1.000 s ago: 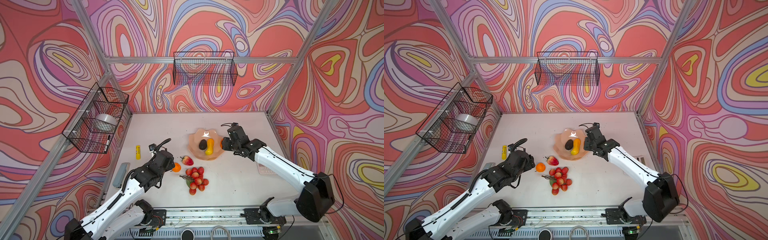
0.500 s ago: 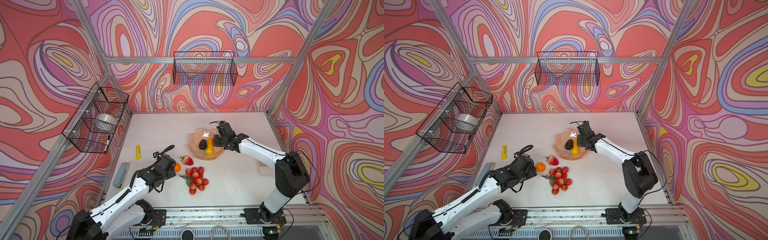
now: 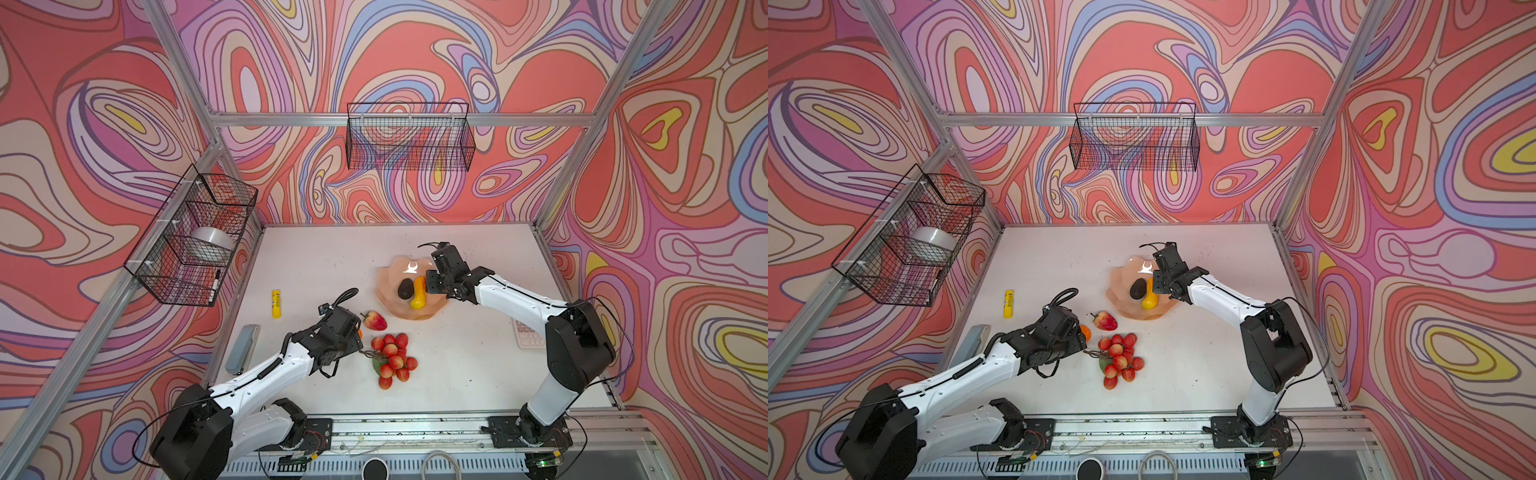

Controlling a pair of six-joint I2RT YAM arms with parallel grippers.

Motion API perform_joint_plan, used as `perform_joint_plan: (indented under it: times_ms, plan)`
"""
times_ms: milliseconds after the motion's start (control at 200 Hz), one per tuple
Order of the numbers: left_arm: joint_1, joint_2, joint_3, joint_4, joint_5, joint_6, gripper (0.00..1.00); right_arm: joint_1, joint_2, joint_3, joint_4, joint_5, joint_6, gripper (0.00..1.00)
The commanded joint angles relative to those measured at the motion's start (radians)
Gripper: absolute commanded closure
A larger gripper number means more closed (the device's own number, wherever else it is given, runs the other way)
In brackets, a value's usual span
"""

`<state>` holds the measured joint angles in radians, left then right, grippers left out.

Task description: Place and organize the fake fruits in the fruit bowl

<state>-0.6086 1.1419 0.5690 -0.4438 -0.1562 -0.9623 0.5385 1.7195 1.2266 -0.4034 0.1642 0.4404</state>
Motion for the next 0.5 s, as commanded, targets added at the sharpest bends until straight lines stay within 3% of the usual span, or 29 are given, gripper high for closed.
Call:
perform_joint_plan:
  times_ms: [0,285,496]
  plan:
    - [0.000,0.033,0.024,0.025,-0.003,-0.011,0.25,0.006,0.022,-0.003,0.015,-0.005,0.009,0.39]
    - [0.000,0.090,0.034,0.033,-0.016,-0.016,0.31,0.006,0.041,-0.004,0.018,0.009,0.006,0.34]
    - [0.000,0.093,0.054,0.019,-0.062,-0.014,0.20,0.006,0.026,0.006,0.018,0.031,-0.009,0.25]
